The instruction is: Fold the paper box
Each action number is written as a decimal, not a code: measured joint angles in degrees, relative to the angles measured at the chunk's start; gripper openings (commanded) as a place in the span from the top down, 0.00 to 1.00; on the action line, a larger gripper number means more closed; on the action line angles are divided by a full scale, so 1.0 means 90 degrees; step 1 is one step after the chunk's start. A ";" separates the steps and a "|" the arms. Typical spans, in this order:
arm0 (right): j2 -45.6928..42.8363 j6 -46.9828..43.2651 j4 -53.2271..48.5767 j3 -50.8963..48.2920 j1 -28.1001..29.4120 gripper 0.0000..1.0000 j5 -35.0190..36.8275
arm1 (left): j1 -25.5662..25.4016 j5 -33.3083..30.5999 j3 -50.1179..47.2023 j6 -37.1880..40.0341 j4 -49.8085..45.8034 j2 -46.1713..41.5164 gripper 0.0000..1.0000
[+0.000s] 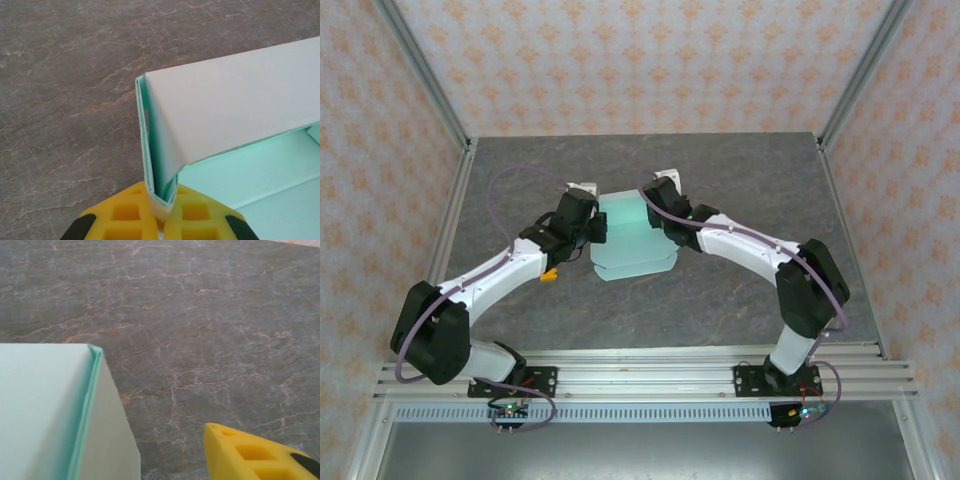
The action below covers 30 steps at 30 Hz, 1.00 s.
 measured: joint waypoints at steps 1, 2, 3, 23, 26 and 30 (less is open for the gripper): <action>-0.0027 0.0005 0.0000 -0.0024 -0.0029 0.48 -0.0146 | 0.0000 0.0000 0.0000 0.0000 -0.0005 0.0002 1.00; -0.0053 0.0010 -0.0005 -0.0049 -0.0053 0.47 -0.0284 | 0.0010 -0.0002 0.0000 0.0000 -0.0012 0.0005 1.00; -0.0085 0.0010 -0.0017 -0.0068 -0.0058 0.46 -0.0430 | 0.0012 -0.0010 0.0000 0.0000 -0.0017 0.0007 1.00; -0.1018 0.0080 -0.0442 -0.0092 -0.0075 0.29 -0.1809 | 0.0012 -0.0053 0.0131 0.0002 -0.0182 0.0155 1.00; -0.1367 0.0075 -0.0607 -0.0100 -0.0109 0.29 -0.1911 | 0.0012 -0.0100 0.0211 0.0022 -0.0364 0.0221 1.00; -0.1790 0.0017 -0.0843 -0.0100 -0.0214 0.29 -0.2035 | 0.0102 -0.0083 0.0369 0.0114 -0.0680 0.0369 1.00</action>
